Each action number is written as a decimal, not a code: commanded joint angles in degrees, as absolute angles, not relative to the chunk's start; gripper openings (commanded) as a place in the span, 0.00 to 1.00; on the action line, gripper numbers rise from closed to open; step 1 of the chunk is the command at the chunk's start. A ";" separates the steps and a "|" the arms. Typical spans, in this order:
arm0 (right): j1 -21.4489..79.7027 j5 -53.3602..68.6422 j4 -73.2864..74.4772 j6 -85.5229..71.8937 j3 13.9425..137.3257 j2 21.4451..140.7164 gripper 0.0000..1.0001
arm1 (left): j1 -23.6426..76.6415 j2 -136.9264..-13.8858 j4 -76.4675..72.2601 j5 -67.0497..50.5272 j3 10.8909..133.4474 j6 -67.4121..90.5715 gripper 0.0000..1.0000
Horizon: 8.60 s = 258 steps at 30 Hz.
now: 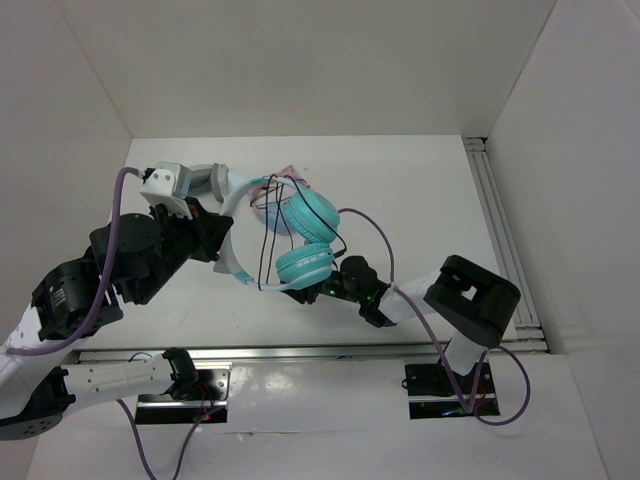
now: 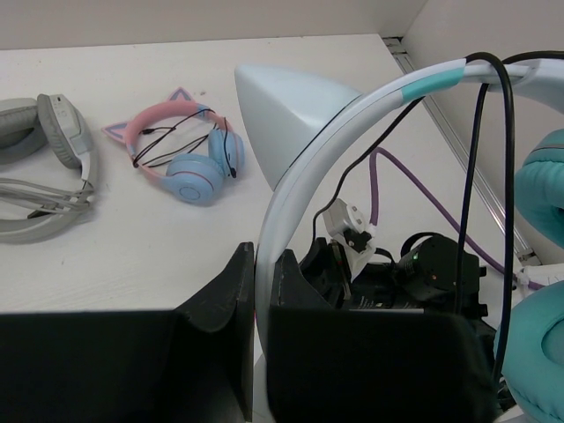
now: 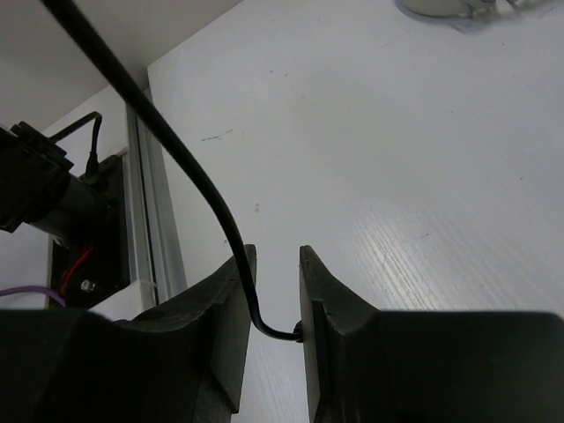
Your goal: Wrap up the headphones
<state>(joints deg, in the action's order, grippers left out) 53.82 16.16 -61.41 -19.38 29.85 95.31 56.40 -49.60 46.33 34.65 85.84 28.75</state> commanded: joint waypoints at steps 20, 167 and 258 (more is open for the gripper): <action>54.84 12.13 -63.19 -18.11 28.31 98.53 0.00 | 56.60 -48.34 40.78 38.75 89.21 30.15 0.00; 48.25 -17.67 7.65 -11.78 45.09 60.21 0.92 | 11.44 -59.84 51.50 38.49 45.80 69.32 0.00; 75.41 -53.61 58.89 -25.75 77.18 48.01 1.00 | 12.39 -19.86 69.70 14.85 74.00 36.22 1.00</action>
